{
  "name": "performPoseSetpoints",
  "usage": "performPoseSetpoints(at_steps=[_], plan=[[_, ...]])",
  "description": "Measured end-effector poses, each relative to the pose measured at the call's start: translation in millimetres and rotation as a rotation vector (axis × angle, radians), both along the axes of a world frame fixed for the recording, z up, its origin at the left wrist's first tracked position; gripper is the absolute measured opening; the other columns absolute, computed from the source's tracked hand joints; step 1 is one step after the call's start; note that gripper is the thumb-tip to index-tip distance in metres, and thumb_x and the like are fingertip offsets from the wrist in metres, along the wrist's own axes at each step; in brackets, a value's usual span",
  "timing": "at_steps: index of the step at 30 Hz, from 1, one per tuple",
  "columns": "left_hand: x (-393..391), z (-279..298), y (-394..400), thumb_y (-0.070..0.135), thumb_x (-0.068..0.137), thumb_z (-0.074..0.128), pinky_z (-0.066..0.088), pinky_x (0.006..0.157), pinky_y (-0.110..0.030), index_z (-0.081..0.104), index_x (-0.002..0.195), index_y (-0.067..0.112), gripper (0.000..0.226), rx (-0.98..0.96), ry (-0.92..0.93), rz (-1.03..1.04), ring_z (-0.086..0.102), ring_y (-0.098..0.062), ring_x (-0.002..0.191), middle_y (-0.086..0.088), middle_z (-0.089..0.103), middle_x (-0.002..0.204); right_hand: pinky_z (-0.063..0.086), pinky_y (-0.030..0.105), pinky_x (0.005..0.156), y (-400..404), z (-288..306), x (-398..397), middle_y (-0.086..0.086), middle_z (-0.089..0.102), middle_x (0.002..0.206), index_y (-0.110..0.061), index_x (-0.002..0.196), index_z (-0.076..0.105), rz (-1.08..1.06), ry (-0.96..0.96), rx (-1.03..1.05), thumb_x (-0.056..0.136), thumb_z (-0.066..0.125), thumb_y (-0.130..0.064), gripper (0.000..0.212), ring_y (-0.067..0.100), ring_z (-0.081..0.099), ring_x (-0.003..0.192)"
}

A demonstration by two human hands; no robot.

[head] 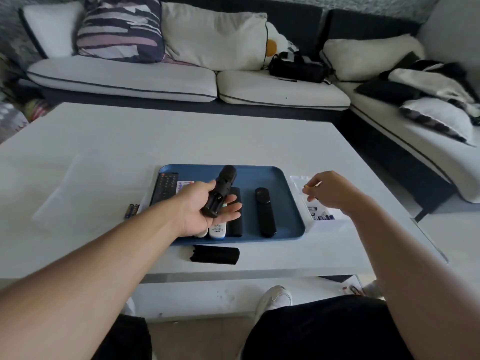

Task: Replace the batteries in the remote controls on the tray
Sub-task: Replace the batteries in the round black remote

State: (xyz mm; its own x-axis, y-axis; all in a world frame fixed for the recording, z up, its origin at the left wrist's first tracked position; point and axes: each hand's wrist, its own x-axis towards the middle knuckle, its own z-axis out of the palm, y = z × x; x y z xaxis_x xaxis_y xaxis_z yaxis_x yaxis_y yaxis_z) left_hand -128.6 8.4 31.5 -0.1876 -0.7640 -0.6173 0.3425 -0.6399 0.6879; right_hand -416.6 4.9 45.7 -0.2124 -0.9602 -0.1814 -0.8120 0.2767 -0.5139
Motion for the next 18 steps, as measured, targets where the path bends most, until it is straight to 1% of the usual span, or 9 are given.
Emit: performPoseSetpoints(at_steps=[1, 3, 4, 6, 8, 9, 10, 13, 18], plan=[[-2.8, -0.9, -1.0, 0.03, 0.108, 0.044, 0.062, 0.066, -0.056, 0.058, 0.128, -0.003, 0.041, -0.001, -0.001, 0.0, 0.072, -0.04, 0.085, -0.023, 0.068, 0.096, 0.041, 0.027, 0.056, -2.4, -3.9, -8.0, 0.006, 0.076, 0.089, -0.009, 0.09, 0.07, -0.016, 0.071, 0.013, 0.095, 0.063, -0.021, 0.015, 0.016, 0.053, 0.056], [-7.9, -2.0, -3.5, 0.03, 0.108, 0.044, 0.061, 0.067, -0.057, 0.059, 0.124, -0.003, 0.04, -0.003, -0.002, 0.002, 0.071, -0.04, 0.086, -0.023, 0.068, 0.094, 0.049, 0.03, 0.068, -7.0, -14.4, -19.8, 0.011, 0.075, 0.096, -0.006, 0.096, 0.073, 0.001, 0.227, 0.077, 0.095, 0.06, -0.018, 0.017, 0.024, 0.065, 0.075], [-11.2, -2.6, -5.1, 0.03, 0.108, 0.043, 0.061, 0.067, -0.057, 0.06, 0.122, -0.003, 0.039, -0.004, -0.002, 0.001, 0.071, -0.04, 0.086, -0.023, 0.068, 0.093, 0.05, 0.03, 0.073, -9.0, -20.7, -24.7, 0.013, 0.074, 0.101, -0.005, 0.099, 0.073, 0.027, 0.31, 0.122, 0.095, 0.058, -0.016, 0.02, 0.027, 0.066, 0.083], [-14.4, -2.9, -7.0, 0.029, 0.108, 0.043, 0.061, 0.067, -0.057, 0.061, 0.118, -0.003, 0.037, -0.008, -0.002, 0.004, 0.071, -0.04, 0.087, -0.023, 0.069, 0.094, 0.048, 0.026, 0.071, -12.0, -31.0, -27.6, 0.011, 0.071, 0.107, -0.006, 0.107, 0.072, 0.091, 0.461, 0.216, 0.094, 0.054, -0.013, 0.024, 0.026, 0.065, 0.089], [-17.9, -3.2, -8.2, 0.028, 0.108, 0.042, 0.06, 0.068, -0.057, 0.062, 0.113, -0.003, 0.036, -0.009, -0.005, 0.007, 0.071, -0.041, 0.087, -0.024, 0.069, 0.093, 0.044, 0.023, 0.062, -13.9, -39.8, -31.2, 0.006, 0.069, 0.102, -0.009, 0.112, 0.071, 0.127, 0.555, 0.269, 0.091, 0.055, -0.01, 0.026, 0.025, 0.063, 0.087], [-18.8, -3.5, -8.7, 0.027, 0.108, 0.042, 0.06, 0.068, -0.057, 0.062, 0.111, -0.003, 0.036, -0.01, -0.007, 0.006, 0.071, -0.041, 0.087, -0.023, 0.07, 0.093, 0.042, 0.023, 0.058, -15.2, -43.1, -32.4, 0.005, 0.066, 0.096, -0.01, 0.11, 0.072, 0.129, 0.567, 0.275, 0.089, 0.057, -0.01, 0.026, 0.025, 0.06, 0.084], [-19.8, -4.5, -9.1, 0.027, 0.108, 0.042, 0.06, 0.069, -0.057, 0.062, 0.111, -0.003, 0.036, -0.01, -0.009, 0.003, 0.071, -0.041, 0.087, -0.023, 0.07, 0.092, 0.041, 0.023, 0.057, -16.4, -46.5, -33.9, 0.005, 0.065, 0.093, -0.011, 0.108, 0.072, 0.121, 0.576, 0.274, 0.087, 0.059, -0.011, 0.025, 0.024, 0.059, 0.08], [-20.7, -5.9, -9.8, 0.027, 0.108, 0.042, 0.061, 0.069, -0.057, 0.062, 0.113, -0.003, 0.036, -0.008, -0.018, 0.0, 0.072, -0.04, 0.087, -0.023, 0.071, 0.092, 0.044, 0.026, 0.062, -21.1, -51.8, -37.0, 0.004, 0.069, 0.097, -0.016, 0.105, 0.074, 0.071, 0.57, 0.233, 0.082, 0.061, -0.012, 0.027, 0.024, 0.059, 0.078], [-19.7, -5.9, -10.7, 0.028, 0.108, 0.043, 0.061, 0.07, -0.056, 0.062, 0.117, -0.003, 0.037, -0.012, -0.028, 0.003, 0.072, -0.04, 0.089, -0.023, 0.071, 0.095, 0.046, 0.027, 0.064, -23.0, -52.9, -37.4, 0.002, 0.067, 0.099, -0.02, 0.103, 0.074, 0.003, 0.526, 0.119, 0.08, 0.062, -0.01, 0.029, 0.024, 0.062, 0.085]])
